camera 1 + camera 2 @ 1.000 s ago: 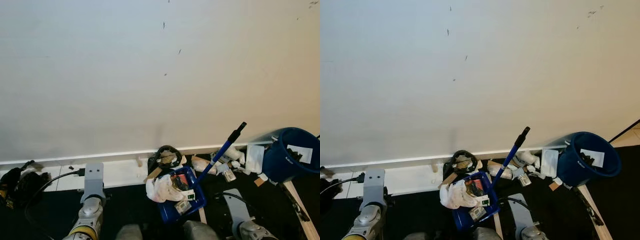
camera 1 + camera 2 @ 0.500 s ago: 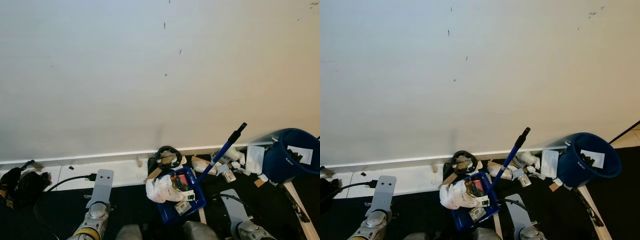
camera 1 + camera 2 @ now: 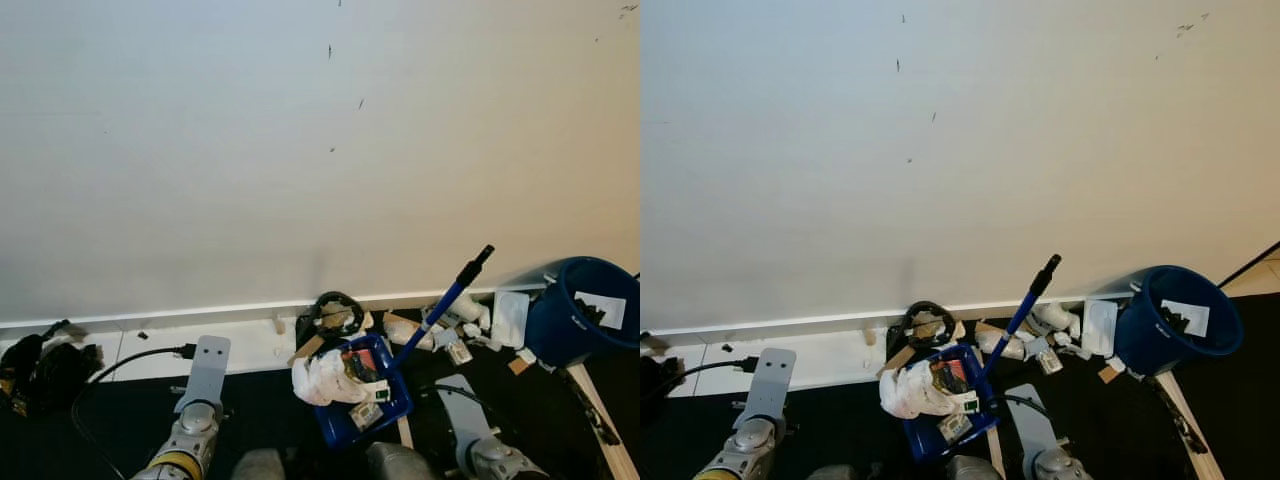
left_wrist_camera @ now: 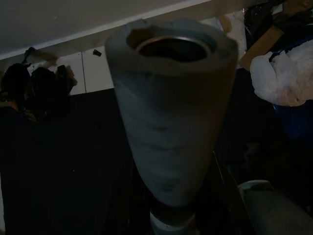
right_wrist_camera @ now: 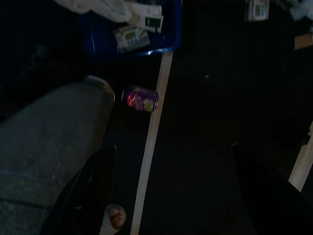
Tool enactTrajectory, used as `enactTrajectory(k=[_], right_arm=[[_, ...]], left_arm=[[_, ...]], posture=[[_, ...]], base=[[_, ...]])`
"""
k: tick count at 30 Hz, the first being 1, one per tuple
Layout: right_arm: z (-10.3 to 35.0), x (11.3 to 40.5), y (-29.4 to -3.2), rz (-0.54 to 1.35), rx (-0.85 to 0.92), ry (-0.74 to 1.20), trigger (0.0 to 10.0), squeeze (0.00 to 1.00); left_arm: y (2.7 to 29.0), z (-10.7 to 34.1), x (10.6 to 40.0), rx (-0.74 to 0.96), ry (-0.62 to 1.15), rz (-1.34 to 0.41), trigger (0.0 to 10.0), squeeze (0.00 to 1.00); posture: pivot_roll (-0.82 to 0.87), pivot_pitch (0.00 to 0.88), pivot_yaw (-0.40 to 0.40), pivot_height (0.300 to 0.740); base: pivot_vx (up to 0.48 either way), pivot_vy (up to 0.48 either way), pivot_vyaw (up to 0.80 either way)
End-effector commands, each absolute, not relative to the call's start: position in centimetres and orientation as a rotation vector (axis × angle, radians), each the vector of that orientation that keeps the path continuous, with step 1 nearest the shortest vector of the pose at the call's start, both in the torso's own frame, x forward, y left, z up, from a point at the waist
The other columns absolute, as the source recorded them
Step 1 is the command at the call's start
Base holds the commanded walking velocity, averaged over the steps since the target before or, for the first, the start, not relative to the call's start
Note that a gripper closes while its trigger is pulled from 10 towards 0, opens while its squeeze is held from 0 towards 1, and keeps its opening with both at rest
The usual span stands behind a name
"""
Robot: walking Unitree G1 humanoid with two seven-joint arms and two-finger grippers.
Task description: Sweep floor
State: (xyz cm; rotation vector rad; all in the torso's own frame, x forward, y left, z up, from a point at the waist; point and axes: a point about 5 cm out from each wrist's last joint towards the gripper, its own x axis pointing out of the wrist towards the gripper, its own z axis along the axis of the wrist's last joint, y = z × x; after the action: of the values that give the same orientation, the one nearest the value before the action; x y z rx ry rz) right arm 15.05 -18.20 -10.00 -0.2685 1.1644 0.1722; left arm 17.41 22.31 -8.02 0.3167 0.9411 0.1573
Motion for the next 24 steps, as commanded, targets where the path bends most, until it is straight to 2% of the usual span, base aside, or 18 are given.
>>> enactTrajectory(k=[1,17,24], right_arm=[[-10.0,15.1,-18.2,0.163,-0.264,1.164,10.0,0.00],[-10.2,14.6,-17.9,0.140,-0.249,1.169,10.0,0.00],[-10.4,14.0,-18.1,0.138,-0.252,1.180,10.0,0.00]], left_arm=[[23.3,-8.6,15.8,0.400,1.019,0.141,10.0,0.00],[23.3,-8.7,15.6,0.429,1.036,0.106,10.0,0.00],[23.8,-8.4,16.2,0.419,1.017,0.137,10.0,0.00]], posture=[[0.18,0.000,-0.067,0.740],[0.17,0.000,-0.031,0.740],[0.18,0.000,-0.038,0.740]], base=[[0.000,0.000,0.00],[0.000,0.000,0.00],[0.000,0.000,0.00]])
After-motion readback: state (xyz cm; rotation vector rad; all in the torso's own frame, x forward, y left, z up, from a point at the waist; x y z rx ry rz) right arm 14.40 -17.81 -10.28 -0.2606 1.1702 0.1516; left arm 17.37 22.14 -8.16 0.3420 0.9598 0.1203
